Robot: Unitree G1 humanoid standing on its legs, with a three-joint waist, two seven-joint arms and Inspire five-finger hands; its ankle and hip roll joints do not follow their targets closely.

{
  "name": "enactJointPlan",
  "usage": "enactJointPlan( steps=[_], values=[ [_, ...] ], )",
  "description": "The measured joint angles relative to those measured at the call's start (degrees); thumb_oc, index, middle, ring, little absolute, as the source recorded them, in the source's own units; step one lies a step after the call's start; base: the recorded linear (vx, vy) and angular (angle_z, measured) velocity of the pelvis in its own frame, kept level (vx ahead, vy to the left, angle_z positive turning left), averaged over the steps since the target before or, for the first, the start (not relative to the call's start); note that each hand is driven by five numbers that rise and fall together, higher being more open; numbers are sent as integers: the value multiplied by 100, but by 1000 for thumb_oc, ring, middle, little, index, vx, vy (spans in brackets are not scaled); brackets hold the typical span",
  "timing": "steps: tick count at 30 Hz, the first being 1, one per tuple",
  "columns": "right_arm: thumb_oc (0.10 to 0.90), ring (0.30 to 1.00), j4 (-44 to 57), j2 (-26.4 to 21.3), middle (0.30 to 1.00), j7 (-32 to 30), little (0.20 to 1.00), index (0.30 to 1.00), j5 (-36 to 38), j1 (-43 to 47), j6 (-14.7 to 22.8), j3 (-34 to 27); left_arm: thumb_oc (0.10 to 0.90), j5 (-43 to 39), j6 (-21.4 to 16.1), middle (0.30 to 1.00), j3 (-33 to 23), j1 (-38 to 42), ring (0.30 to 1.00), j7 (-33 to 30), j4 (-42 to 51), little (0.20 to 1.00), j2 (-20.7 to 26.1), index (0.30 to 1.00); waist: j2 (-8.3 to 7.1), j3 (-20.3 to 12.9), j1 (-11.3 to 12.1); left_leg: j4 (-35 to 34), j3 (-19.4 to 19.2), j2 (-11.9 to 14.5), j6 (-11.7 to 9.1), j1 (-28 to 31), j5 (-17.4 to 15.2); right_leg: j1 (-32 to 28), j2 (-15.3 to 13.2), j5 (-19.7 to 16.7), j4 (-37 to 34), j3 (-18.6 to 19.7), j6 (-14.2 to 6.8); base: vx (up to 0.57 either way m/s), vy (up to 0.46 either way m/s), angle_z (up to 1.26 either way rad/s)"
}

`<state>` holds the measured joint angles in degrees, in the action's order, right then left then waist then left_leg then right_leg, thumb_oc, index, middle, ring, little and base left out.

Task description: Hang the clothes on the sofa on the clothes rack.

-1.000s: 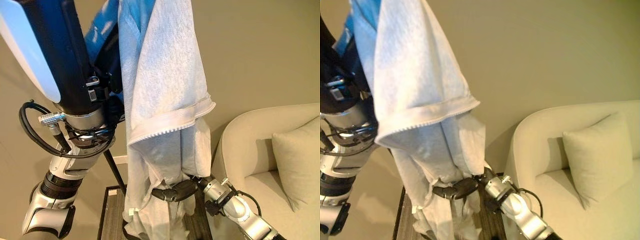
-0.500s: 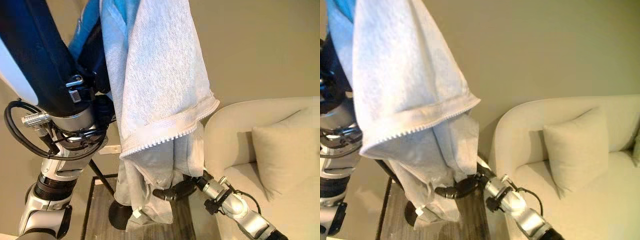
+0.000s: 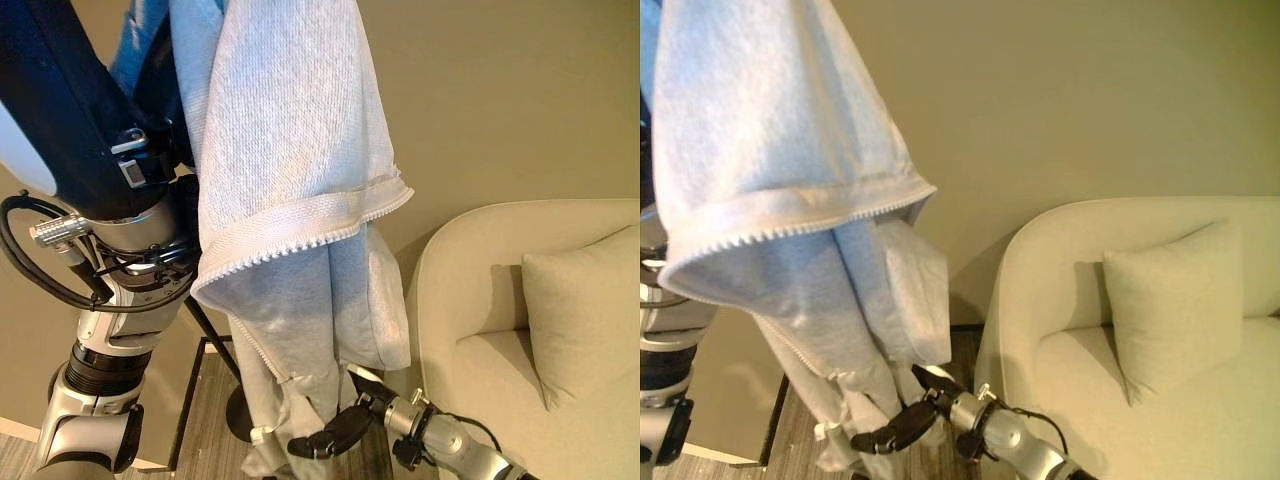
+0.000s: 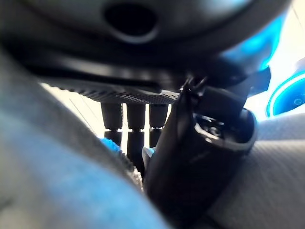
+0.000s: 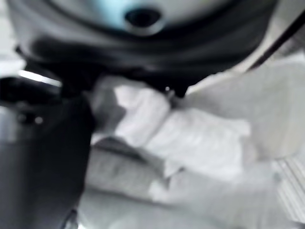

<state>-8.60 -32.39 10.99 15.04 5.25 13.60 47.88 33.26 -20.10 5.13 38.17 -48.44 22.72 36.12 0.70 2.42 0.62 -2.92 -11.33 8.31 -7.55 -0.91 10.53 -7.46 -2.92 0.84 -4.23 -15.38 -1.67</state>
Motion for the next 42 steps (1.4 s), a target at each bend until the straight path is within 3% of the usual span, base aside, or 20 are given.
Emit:
enactJointPlan(
  steps=[2,3,4,5,6,11,13,14,23,24,25,30,34,38,42],
  values=[
    [800,900,-5,1,900,12,900,900,8,14,-28,-6,400,-7,4,300,103,175,300,26,-38,300,-20,300,13,-3,-148,-93,11,-21,12,15,-7,20,-58,-34,-1,8,-56,-19,283,-3],
    [800,900,-84,41,900,18,900,900,79,21,-28,-10,400,-22,4,300,271,316,300,28,-99,300,-171,300,27,0,-188,-191,67,-44,111,111,-171,32,-152,-114,-28,9,-64,1,323,-17],
    [800,900,-185,87,900,17,900,900,114,-1,-30,-29,400,-44,3,300,366,328,300,25,-120,300,-201,300,21,-4,-238,-21,-61,-50,356,143,-463,27,-246,-157,-46,8,-118,-17,469,20],
    [800,900,-295,33,900,8,900,900,156,-137,-58,-132,400,-60,1,300,702,526,300,38,-354,300,-400,300,168,-57,-536,-223,-238,-125,287,261,-553,-62,-348,-120,5,-64,-327,-33,231,36],
    [800,900,-373,131,900,-3,900,900,145,-136,-80,-124,400,-56,15,300,793,605,300,87,-422,300,-406,300,166,-70,-615,-232,-204,-248,367,313,-478,-55,-489,-175,-5,-44,-356,-25,292,45],
    [800,900,-625,787,900,-183,900,900,127,-133,-105,-106,400,-62,59,300,798,729,300,59,-403,300,-569,300,167,-99,-637,-231,-203,-625,526,296,-491,-78,-837,-274,-100,-15,-555,-53,197,4],
    [800,900,-738,1122,900,-337,900,900,127,-133,-106,-99,400,-62,65,300,795,799,300,-24,-375,300,-584,300,239,-147,-622,-231,-208,-706,587,290,-513,-72,-914,-291,-98,-13,-582,-50,205,3],
    [800,900,-790,1295,900,-504,900,900,128,-134,-105,-106,400,-58,66,300,798,808,300,-127,-344,300,-609,300,347,-220,-624,-231,-215,-774,629,292,-528,-77,-984,-294,-98,-11,-610,-47,145,3],
    [800,900,-930,1452,900,-1201,900,900,235,-256,-103,-399,400,-48,165,300,820,815,300,-360,-184,300,-820,300,555,-417,-648,-259,-229,-821,650,433,-541,-205,-1040,-278,-96,9,-762,-3,64,-1],
    [491,436,-977,1454,436,-1253,436,436,298,-259,-103,-401,400,-49,175,300,827,814,300,-380,-187,300,-955,300,569,-455,-643,-261,-229,-818,650,438,-541,-212,-1038,-278,-96,9,-766,0,0,0],
    [400,300,-1029,1458,300,-1254,300,300,334,-260,-99,-398,400,-49,175,300,830,814,300,-387,-186,300,-1013,300,580,-487,-644,-259,-229,-817,650,441,-541,-211,-1037,-279,-96,10,-768,0,0,0],
    [400,300,-1372,1500,300,-1254,300,300,458,-320,-74,-336,400,-50,179,300,866,813,300,-399,-191,300,-1210,300,504,-586,-629,-236,-229,-802,644,459,-536,-212,-1024,-276,-97,11,-776,20,-40,0],
    [400,300,-1566,1496,300,-1297,300,300,415,-494,-39,-425,400,-52,184,300,865,808,300,-401,-192,300,-1145,300,349,-620,-624,-234,-229,-789,640,470,-533,-244,-1014,-276,-99,10,-777,21,-44,0],
    [400,300,-1651,1546,300,-1616,300,300,362,-727,-29,-869,400,-57,190,300,864,769,300,-401,-188,300,-869,300,261,-639,-629,-240,-228,-790,640,489,-534,-264,-1015,-272,-100,11,-782,15,-17,0],
    [400,300,-1894,1731,300,-2123,300,300,319,-703,-16,-1701,400,-56,202,300,863,768,300,-401,-136,300,-584,300,234,-637,-614,-263,-229,-785,638,519,-535,-294,-1012,-272,-101,23,-782,31,-15,0]
  ],
)
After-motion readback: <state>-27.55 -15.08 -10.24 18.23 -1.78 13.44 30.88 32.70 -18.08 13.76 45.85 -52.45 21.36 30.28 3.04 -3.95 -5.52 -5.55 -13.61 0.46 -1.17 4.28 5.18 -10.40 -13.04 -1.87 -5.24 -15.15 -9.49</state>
